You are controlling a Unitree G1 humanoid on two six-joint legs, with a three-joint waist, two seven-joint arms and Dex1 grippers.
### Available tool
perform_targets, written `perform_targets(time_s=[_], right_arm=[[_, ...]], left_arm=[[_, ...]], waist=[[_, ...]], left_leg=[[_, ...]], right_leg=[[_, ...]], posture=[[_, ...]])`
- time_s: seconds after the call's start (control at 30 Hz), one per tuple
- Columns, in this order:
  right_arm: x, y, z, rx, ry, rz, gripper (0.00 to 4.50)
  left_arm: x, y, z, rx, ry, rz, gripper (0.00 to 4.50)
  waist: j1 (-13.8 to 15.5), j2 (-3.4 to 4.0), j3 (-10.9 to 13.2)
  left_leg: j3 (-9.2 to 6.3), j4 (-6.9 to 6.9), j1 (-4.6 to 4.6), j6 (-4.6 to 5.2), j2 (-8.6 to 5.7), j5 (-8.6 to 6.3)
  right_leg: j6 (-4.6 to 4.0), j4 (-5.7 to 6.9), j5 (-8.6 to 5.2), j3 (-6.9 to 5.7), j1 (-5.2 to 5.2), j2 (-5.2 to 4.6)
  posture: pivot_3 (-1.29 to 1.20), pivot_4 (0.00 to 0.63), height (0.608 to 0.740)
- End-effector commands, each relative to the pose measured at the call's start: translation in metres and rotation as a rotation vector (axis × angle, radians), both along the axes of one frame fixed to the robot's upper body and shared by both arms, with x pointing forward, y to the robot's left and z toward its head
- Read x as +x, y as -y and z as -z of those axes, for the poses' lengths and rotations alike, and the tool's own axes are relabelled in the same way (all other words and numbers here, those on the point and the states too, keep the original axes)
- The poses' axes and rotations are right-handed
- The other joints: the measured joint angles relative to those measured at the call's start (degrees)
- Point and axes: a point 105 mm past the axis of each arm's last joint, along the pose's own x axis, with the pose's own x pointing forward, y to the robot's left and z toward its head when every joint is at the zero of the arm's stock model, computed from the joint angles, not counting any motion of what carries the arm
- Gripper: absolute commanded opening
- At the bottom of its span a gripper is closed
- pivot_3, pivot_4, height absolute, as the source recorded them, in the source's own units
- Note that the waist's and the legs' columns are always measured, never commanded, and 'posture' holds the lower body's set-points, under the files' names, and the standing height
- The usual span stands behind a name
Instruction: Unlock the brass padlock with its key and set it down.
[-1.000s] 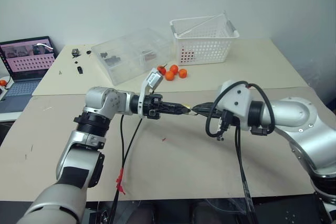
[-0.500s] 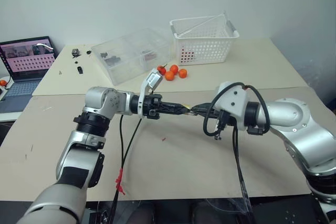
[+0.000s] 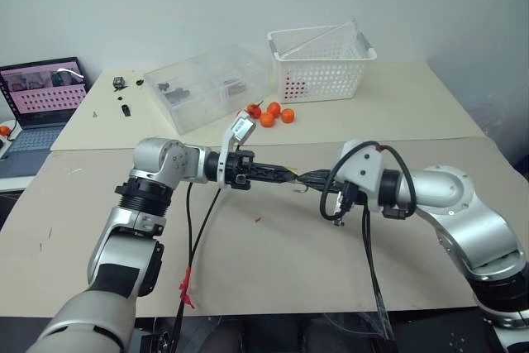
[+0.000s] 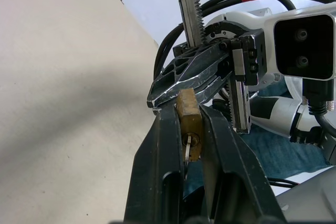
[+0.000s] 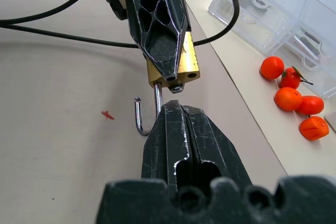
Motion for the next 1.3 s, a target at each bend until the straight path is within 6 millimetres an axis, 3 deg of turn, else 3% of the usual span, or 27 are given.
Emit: perform_targets(time_s=[0.03,0.13,0.3,0.47,0.73,0.9,1.1,1.23,1.3], right_arm=[[0.017,0.023,0.0,-0.085,0.072,0.103,0.03],[0.021,0.038,-0.009,-0.093,0.098,0.136,0.03],[0.011,0.039,-0.029,-0.028,0.1,0.102,0.03],[-0.007,0.034,-0.027,-0.032,0.033,0.029,1.44],[-0.026,0.016,-0.036,0.031,-0.029,-0.05,4.41],[-0.033,0.008,-0.04,0.034,-0.054,-0.092,4.41],[-0.027,0.0,-0.038,0.034,-0.038,-0.106,4.41],[-0.022,-0.004,-0.033,0.043,-0.033,-0.113,4.41],[-0.019,-0.004,-0.032,0.044,-0.03,-0.114,4.41]], left_arm=[[-0.002,-0.001,-0.023,-0.065,0.081,0.018,0.03],[-0.003,-0.003,-0.021,-0.06,0.079,0.017,0.03],[-0.003,-0.005,-0.019,-0.053,0.076,0.012,0.03],[-0.003,-0.004,-0.017,-0.047,0.076,0.012,0.03],[-0.002,-0.014,-0.014,-0.016,0.074,-0.008,0.03],[-0.004,-0.029,-0.009,0.022,0.051,-0.042,0.03],[-0.015,-0.051,0.009,0.1,0.029,-0.07,0.03],[-0.028,-0.053,0.041,0.234,0.202,-0.047,0.03],[-0.026,-0.051,0.044,0.204,0.145,-0.083,0.03]], waist=[[0.0,0.0,0.0],[0.0,0.01,0.0],[-0.2,0.0,0.0],[0.0,0.0,0.0],[-0.2,-0.01,0.0],[-0.1,0.01,0.0],[0.0,0.0,0.0],[0.0,0.03,0.0],[0.2,0.02,0.0]], left_leg=[[0.0,0.0,0.0,0.0,-0.01,0.0],[0.02,0.01,0.0,-0.01,-0.04,0.0],[0.04,-0.01,0.0,0.0,0.02,0.0],[0.03,0.0,0.01,0.0,0.02,0.0],[0.03,0.01,0.01,0.0,0.02,0.0],[0.01,-0.02,0.01,0.01,0.05,0.0],[-0.03,-0.04,0.02,0.01,0.05,-0.01],[-0.06,-0.1,0.01,0.0,0.04,0.0],[-0.11,-0.12,0.01,0.0,0.04,0.0]], right_leg=[[0.0,0.0,0.0,0.0,0.0,-0.01],[0.0,0.0,0.0,0.01,-0.01,-0.02],[0.0,-0.01,0.0,0.02,-0.01,0.01],[0.0,-0.01,0.0,0.01,0.03,0.0],[0.0,-0.02,0.0,0.04,0.03,-0.02],[0.0,-0.03,0.0,0.02,0.02,0.0],[0.0,-0.02,0.0,0.1,-0.02,-0.02],[-0.01,-0.01,0.0,0.14,-0.08,-0.06],[-0.08,-0.01,0.04,0.28,-0.12,-0.12]], posture=[[0.0,0.15,0.74],[0.0,0.15,0.74],[0.0,0.15,0.74],[0.0,0.15,0.74],[0.0,0.15,0.74],[0.0,0.15,0.74],[0.0,0.15,0.74],[0.0,0.15,0.74],[0.0,0.15,0.74]])
